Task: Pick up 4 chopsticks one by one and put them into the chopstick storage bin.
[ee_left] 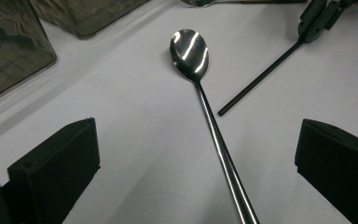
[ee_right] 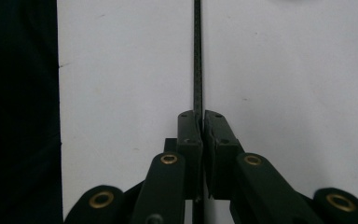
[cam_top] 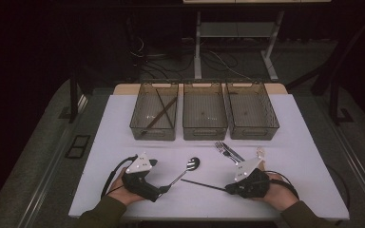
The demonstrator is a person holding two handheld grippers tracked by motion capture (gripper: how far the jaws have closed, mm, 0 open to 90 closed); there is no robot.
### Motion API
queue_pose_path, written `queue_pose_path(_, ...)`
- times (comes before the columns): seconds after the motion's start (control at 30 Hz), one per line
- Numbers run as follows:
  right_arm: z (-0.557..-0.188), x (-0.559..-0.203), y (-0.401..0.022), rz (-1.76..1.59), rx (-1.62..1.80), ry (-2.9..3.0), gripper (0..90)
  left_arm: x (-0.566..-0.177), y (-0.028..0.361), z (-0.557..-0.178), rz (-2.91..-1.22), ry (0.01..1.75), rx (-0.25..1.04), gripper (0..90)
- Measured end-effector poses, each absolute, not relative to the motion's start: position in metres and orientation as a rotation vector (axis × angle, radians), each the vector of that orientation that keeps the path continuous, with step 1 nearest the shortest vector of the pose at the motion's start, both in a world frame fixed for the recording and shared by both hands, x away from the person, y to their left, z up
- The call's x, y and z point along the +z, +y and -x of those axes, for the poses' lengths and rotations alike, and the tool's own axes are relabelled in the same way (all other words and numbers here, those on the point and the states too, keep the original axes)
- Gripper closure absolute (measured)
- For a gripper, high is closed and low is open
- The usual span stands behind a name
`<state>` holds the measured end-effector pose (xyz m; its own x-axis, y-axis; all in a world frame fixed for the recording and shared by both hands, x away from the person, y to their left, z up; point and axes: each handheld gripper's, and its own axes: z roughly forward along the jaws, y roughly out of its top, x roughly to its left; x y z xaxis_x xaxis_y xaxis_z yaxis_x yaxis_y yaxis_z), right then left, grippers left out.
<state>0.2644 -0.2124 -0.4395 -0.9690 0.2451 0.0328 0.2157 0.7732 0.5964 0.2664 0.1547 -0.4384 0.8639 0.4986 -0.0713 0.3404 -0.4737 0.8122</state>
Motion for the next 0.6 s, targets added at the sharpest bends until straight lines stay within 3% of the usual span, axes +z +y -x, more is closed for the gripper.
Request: queue_pose_path(0.6, -0.2691, -0.4334, -0.2187, -0.396, 1.039, 2.919, 86.0, -0.4385, 0.1543, -0.2664, -2.111, 0.608, 0.217, 0.0)
